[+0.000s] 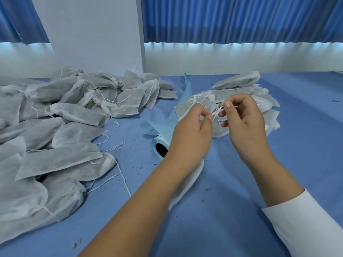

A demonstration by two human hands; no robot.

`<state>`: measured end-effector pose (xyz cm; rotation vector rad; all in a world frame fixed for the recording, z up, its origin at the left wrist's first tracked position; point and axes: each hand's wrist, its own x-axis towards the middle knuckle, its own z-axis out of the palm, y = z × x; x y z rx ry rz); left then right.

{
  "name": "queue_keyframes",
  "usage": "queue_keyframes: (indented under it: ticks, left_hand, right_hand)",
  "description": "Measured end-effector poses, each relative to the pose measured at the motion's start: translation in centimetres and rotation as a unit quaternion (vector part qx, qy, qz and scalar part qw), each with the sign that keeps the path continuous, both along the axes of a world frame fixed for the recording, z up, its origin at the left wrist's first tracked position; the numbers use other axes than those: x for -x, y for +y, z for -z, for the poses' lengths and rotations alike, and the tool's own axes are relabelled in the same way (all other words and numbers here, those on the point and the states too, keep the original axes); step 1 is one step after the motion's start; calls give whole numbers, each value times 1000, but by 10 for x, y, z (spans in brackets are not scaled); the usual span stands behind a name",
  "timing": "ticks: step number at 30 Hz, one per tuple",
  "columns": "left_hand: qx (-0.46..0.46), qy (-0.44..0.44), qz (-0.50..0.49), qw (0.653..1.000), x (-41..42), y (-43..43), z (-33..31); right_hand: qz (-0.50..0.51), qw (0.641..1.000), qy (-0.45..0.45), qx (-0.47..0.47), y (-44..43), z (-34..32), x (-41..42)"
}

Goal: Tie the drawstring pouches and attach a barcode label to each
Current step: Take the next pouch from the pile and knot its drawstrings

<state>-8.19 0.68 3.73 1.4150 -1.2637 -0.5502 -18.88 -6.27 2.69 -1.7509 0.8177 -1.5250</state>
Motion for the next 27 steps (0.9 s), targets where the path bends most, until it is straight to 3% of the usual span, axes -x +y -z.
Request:
queue_keyframes:
  ticks: [5,12,19,24,27]
  left_hand:
    - [2,-15,4,1000,-2,-4,1]
    - [-119,127,41,984,-20,-7,2]
    - [-136,49,100,984,-32,-7,3]
    - [-75,46,11,996,-37,-9,6]
    - [-38,112,-51,992,-45,-11,4]
  right_hand:
    - [32,999,0,1,1,1,-1]
    - [42,999,-15,-13,0,-1,-1]
    - [52,997,-39,-37,-3,-2,2]
    - [5,999,-9,40,8,-4,0]
    - [-48,991,46,115,16,-3,-4]
